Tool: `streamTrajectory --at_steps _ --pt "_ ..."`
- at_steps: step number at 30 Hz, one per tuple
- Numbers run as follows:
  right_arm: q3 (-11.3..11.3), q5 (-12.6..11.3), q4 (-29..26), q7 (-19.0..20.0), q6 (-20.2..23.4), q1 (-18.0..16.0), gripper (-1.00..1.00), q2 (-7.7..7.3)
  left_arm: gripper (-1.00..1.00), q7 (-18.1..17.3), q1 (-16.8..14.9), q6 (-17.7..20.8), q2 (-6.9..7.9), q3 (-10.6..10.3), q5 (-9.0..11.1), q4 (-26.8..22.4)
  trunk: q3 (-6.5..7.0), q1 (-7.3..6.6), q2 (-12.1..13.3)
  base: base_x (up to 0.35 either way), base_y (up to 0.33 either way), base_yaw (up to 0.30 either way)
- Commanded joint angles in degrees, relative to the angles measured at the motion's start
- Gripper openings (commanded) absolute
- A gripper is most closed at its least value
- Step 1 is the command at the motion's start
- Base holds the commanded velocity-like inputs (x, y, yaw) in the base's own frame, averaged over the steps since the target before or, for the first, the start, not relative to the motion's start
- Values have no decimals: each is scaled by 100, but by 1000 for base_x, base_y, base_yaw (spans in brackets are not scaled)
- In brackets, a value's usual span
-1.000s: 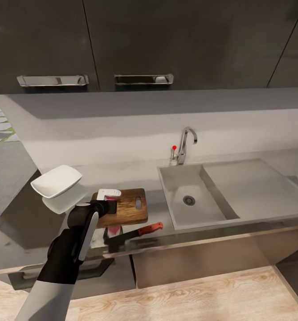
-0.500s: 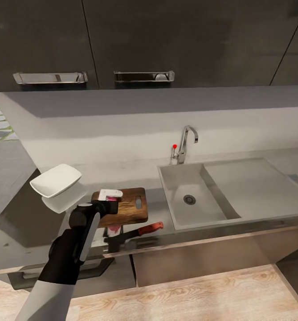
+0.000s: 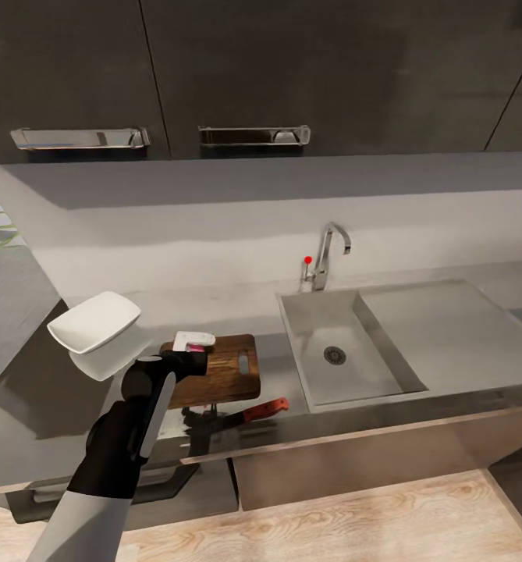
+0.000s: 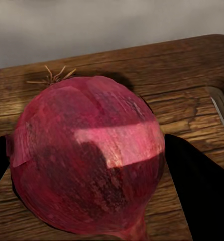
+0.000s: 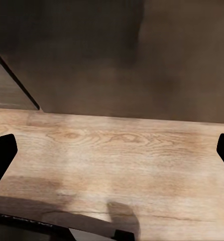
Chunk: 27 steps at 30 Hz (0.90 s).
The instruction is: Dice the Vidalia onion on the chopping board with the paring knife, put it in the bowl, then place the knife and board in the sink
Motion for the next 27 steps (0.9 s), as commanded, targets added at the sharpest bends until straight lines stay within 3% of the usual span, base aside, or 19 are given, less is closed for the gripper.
streamTrajectory --at_steps 1,27 --pt "-3 53 -10 -24 -1 2 100 1 -100 20 -3 26 1 -7 7 -5 -10 3 -11 6 1 0" --pt "-1 53 -12 -25 -1 2 100 10 -100 20 0 26 4 -5 7 38 -167 3 -11 0 0 0"
